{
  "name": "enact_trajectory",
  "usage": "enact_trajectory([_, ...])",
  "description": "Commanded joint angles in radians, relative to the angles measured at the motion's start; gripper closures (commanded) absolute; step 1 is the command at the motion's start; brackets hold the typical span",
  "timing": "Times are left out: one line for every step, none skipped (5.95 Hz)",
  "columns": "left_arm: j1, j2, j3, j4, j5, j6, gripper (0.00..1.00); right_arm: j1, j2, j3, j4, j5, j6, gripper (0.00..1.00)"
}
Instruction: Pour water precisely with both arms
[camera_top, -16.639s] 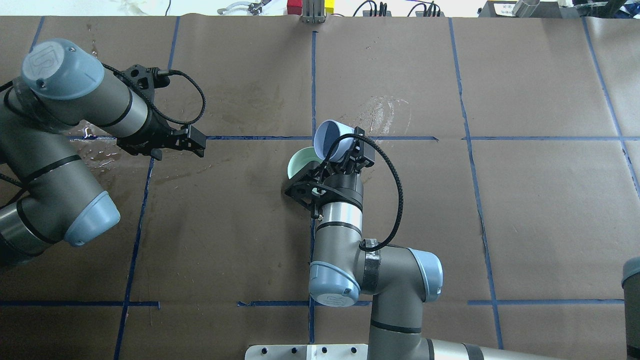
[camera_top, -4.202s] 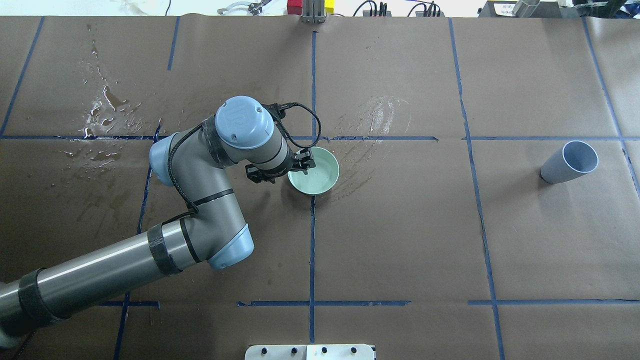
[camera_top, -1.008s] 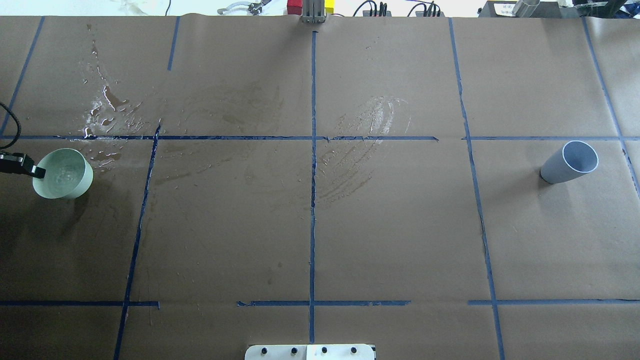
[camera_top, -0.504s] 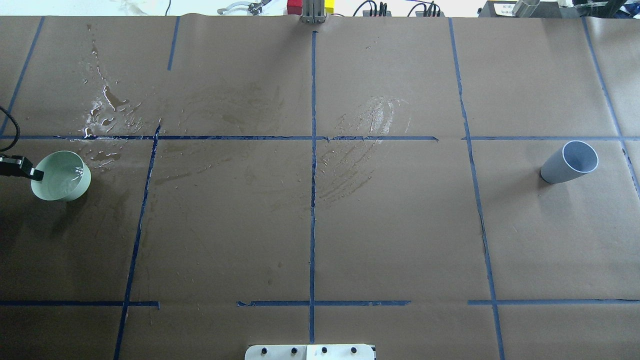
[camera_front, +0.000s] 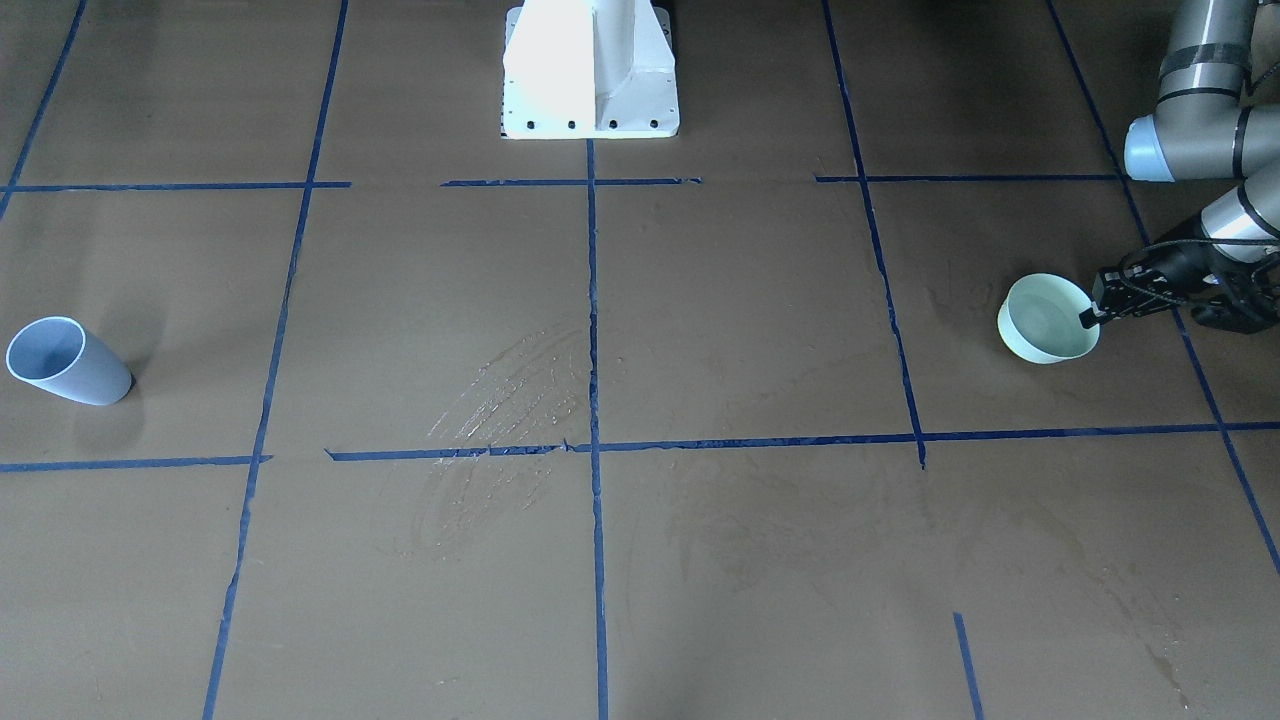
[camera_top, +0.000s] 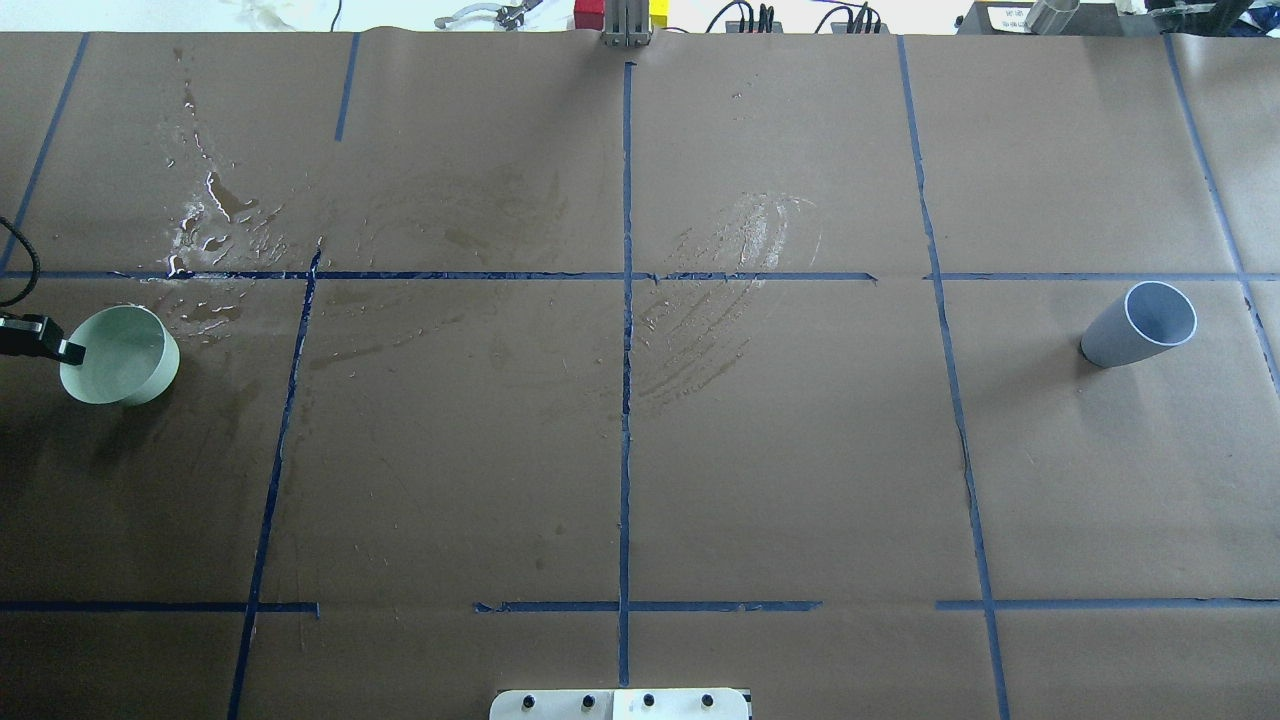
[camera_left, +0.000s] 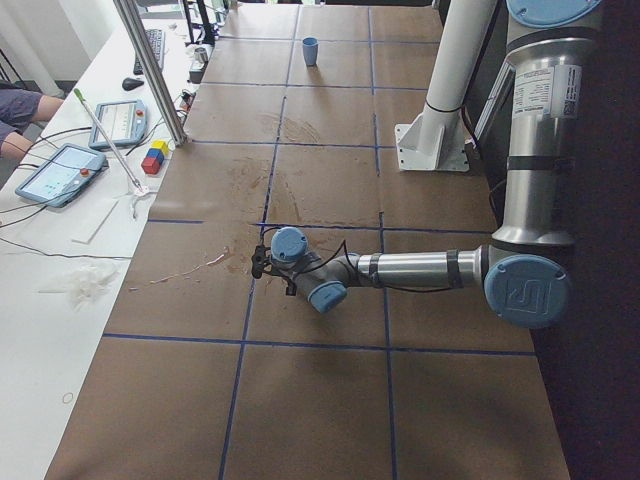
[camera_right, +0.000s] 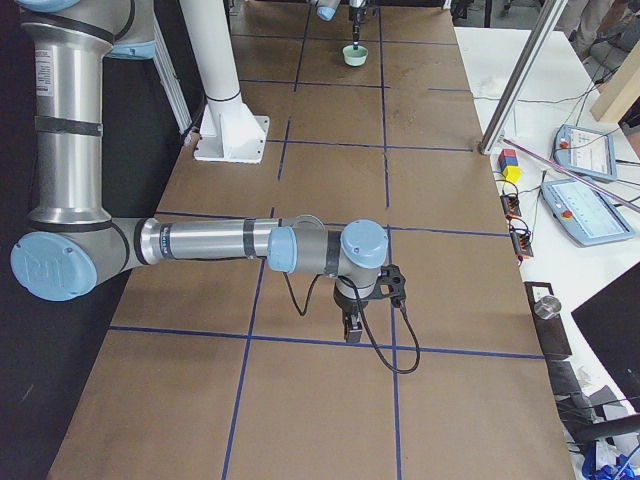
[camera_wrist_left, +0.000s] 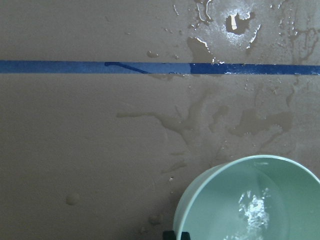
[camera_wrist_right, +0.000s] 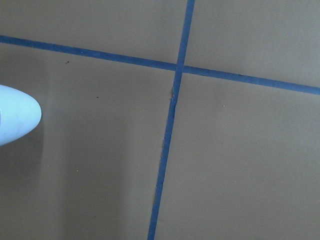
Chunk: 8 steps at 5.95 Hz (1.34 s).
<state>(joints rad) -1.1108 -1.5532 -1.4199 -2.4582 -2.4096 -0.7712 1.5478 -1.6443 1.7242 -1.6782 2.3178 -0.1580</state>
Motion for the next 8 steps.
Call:
enact_trajectory([0.0,0.001,0.002,0.001,0.022,0.001,0.9,0.0,0.0,0.0,0.0,0.0,0.0,0.0])
enact_trajectory([0.002,-0.001,0.002,0.001,0.047,0.001,0.82,0.0,0.0,0.0,0.0,0.0,0.0,0.0])
enact_trajectory([0.002,-0.001,0.002,0.001,0.049,0.001,0.7,0.0,0.0,0.0,0.0,0.0,0.0,0.0])
enact_trajectory([0.002,-0.001,0.002,0.001,0.049,0.001,0.53,0.0,0.0,0.0,0.0,0.0,0.0,0.0])
enact_trajectory([0.002,-0.005,-0.005,0.002,0.049,-0.002,0.31,0.0,0.001,0.0,0.0,0.0,0.0,0.0])
enact_trajectory([-0.004,-0.011,-0.014,0.005,0.047,0.0,0.0,0.0,0.001,0.0,0.0,0.0,0.0,0.0])
enact_trajectory([-0.047,-0.005,-0.017,0.005,0.047,0.019,0.0,0.0,0.003,0.002,0.0,0.0,0.0,0.0])
enact_trajectory([-0.07,-0.002,-0.019,0.017,0.041,0.092,0.0,0.0,0.006,0.002,0.0,0.0,0.008,0.0])
